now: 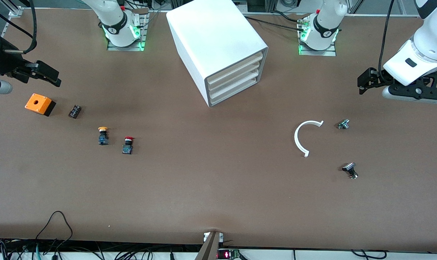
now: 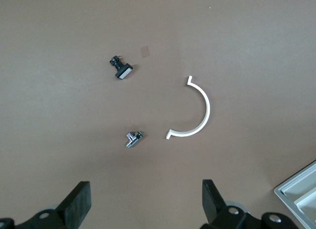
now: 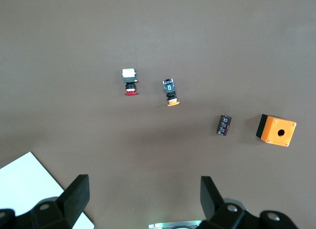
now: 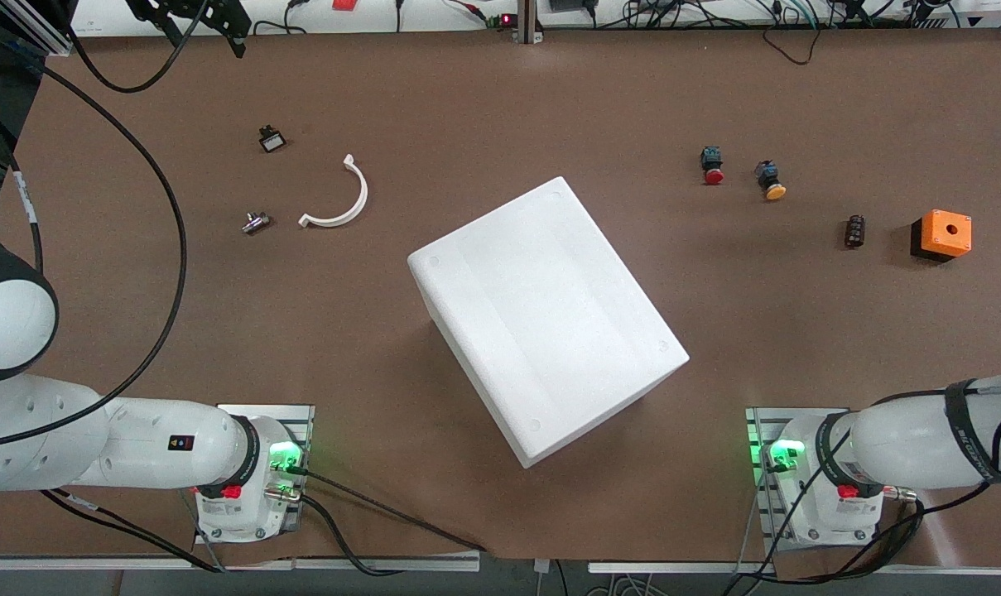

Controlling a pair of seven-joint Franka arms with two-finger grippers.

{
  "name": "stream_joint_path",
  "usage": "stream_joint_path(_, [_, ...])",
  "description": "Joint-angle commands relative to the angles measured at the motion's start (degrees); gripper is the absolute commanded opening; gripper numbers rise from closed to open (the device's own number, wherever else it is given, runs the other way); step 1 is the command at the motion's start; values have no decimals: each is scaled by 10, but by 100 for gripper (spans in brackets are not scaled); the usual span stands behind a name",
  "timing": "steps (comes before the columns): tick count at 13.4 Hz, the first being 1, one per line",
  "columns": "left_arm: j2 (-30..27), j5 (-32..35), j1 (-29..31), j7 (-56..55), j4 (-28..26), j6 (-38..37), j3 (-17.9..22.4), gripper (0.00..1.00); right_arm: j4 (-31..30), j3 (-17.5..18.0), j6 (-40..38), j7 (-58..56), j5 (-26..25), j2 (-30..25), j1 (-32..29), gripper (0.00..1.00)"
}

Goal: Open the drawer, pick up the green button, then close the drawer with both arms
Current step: 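Move the left gripper toward the cabinet drawer handle while the right gripper rises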

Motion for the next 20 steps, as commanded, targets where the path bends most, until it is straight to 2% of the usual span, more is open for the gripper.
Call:
stream_joint_path(1, [2,-8,-2,12,13,-13,1,99,-13,3,11,-8,-2,-9,-4,99])
stream_joint_path(3, [15,-8,-2,12,31,-16,0,99,-15,3,13,-8,-2,-9,-4,99])
stream_joint_path(9, [25,-9,-4,8,34,-40,-1,99,-18,4,6,-8,-7,-6,-4,99])
stream_joint_path(13, [24,-13,-7,13,37,-67,-2,99,-55,3,2,-62,-2,-6,-4,99])
stream_joint_path(16, [25,-62,-5,15,37,-112,-1,99,-58,3,2,-61,-2,8,-4,99])
stream_joint_path(19, [29,-153,0,17,36,-198,1,99,-57,3,12,-61,-1,28,-4,99])
stream_joint_path(20, [32,-164,-3,17,36,-209,1,99,-57,4,17,-60,-1,35,-4,99])
